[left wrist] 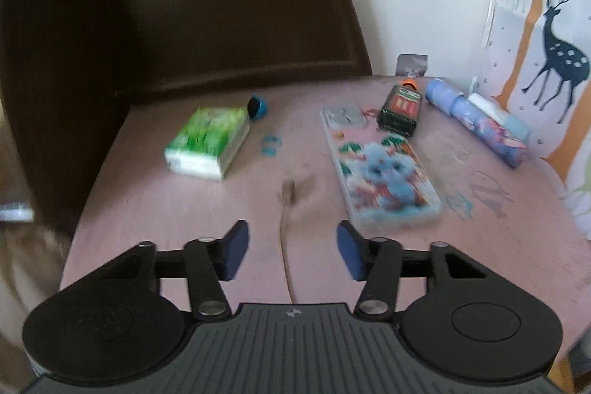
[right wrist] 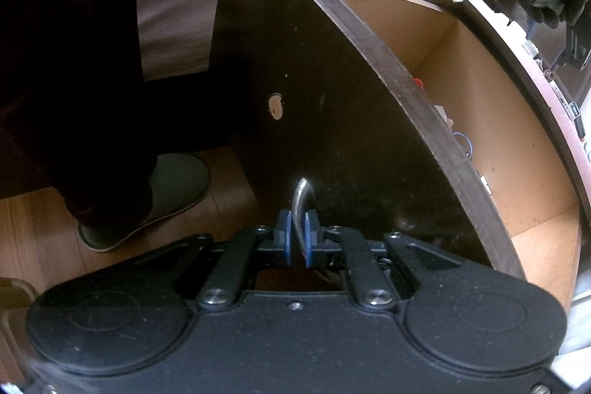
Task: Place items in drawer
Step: 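Move the left tool to the tabletop and grasp a small item, then lower the small item into the drawer and open the left tool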
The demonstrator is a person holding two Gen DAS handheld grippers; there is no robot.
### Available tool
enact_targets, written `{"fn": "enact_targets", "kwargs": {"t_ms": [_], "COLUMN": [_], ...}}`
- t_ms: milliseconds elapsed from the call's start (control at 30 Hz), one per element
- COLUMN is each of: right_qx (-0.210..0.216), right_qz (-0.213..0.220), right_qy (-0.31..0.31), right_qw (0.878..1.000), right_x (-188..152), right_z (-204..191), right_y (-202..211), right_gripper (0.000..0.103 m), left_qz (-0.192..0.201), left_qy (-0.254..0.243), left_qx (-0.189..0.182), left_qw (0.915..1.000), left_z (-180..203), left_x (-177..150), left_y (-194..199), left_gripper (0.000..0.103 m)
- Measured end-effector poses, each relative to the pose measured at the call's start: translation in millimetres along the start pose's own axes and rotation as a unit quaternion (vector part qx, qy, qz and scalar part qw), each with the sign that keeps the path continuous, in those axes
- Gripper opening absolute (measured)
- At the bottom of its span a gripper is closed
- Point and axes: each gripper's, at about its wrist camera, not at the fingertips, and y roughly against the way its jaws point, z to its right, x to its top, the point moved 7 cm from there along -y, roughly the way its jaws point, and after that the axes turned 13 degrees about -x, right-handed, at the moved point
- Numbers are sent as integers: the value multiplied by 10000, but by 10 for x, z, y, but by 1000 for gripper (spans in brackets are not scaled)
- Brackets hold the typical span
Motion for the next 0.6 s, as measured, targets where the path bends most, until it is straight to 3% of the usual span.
{"fn": "enact_targets", "kwargs": {"t_ms": [233, 267, 300, 467, 600], "right_qx": [13, 14, 14, 15, 0], "right_qz": [62, 69, 76, 87, 73], "right_qy": [77, 83, 90, 103, 94], "right_qw": [10000, 9999, 9999, 9999, 9999], "right_x": [-15, -14, -13, -9, -10], "right_z": [-11, -12, -12, -6, -11], "right_y": [5, 4, 3, -3, -2], "right_gripper": [5, 5, 5, 5, 5], "left_qz": [-218, -225, -239, -59, 251], "left_qy": [-120, -103, -86, -195, -145], "left_qx": [-18, -60, -90, -32, -83], "left_qw": [9997, 9997, 9996, 9998, 9995], "left_z": [-74, -75, -72, 15, 117], "left_x": [136, 143, 148, 127, 77], "left_y": [-342, -362, -369, -121, 291], "left_gripper": [32, 26, 12, 12, 12]}}
